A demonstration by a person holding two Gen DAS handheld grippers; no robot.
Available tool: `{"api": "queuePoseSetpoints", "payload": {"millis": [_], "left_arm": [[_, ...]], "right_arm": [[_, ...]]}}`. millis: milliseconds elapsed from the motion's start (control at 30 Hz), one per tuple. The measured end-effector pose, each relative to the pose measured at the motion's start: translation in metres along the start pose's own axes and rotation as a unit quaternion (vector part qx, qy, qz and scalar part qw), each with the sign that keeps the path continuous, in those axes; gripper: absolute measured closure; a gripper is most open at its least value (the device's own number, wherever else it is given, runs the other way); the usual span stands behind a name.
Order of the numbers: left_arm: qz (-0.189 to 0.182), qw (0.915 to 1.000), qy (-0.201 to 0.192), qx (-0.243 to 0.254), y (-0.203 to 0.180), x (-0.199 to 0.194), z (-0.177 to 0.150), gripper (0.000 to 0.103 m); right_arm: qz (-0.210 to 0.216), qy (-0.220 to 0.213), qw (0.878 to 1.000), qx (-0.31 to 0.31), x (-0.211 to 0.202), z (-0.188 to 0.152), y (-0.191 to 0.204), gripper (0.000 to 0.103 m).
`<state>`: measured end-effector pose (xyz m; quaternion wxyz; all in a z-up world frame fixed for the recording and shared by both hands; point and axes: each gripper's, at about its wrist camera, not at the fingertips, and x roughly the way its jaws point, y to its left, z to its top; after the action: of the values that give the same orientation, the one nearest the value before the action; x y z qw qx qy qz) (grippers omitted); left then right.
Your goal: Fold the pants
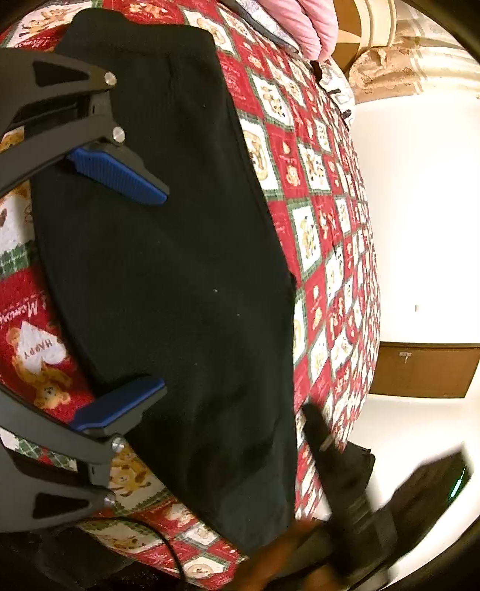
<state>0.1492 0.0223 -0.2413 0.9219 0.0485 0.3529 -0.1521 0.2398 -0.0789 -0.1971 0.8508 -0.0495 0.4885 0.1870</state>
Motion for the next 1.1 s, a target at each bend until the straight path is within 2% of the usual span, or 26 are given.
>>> {"api": "queuePoseSetpoints", "payload": {"millis": [167, 333, 533, 667, 733, 800, 833, 933, 1100], "left_arm": [[0.007, 0.9999, 0.008, -0.007, -0.002, 0.003, 0.002, 0.003], [0.017, 0.9998, 0.014, -0.004, -0.006, 0.005, 0.003, 0.000], [0.021, 0.9995, 0.019, -0.014, -0.008, 0.002, 0.007, 0.000], [0.000, 0.9999, -0.009, -0.014, -0.016, -0.012, 0.013, 0.000], [0.001, 1.0000, -0.006, -0.006, -0.017, -0.008, 0.013, 0.000], [0.013, 0.9998, 0.013, -0.009, -0.013, 0.002, 0.008, 0.000], [0.013, 0.9996, 0.023, -0.012, -0.010, 0.008, 0.004, 0.000], [0.025, 0.9994, 0.013, 0.018, -0.016, 0.005, 0.001, 0.000], [0.020, 0.9992, -0.008, 0.034, -0.013, -0.013, 0.003, 0.001]], "right_arm": [[-0.060, -0.014, 0.998, -0.030, -0.009, -0.046, 0.001, 0.040], [-0.090, -0.002, 0.995, -0.043, 0.005, -0.078, -0.002, 0.040], [-0.092, -0.043, 0.994, -0.042, -0.001, -0.099, -0.002, 0.038], [-0.095, -0.051, 0.993, -0.037, -0.003, -0.104, -0.001, 0.038], [-0.097, -0.053, 0.993, -0.040, -0.003, -0.106, 0.001, 0.037], [-0.097, -0.055, 0.993, -0.046, -0.002, -0.107, 0.001, 0.037], [-0.093, -0.056, 0.993, -0.047, -0.003, -0.108, 0.000, 0.037], [-0.079, -0.058, 0.994, -0.040, -0.006, -0.109, -0.004, 0.036], [-0.045, -0.073, 0.996, 0.010, -0.026, -0.122, -0.022, 0.037]]}}
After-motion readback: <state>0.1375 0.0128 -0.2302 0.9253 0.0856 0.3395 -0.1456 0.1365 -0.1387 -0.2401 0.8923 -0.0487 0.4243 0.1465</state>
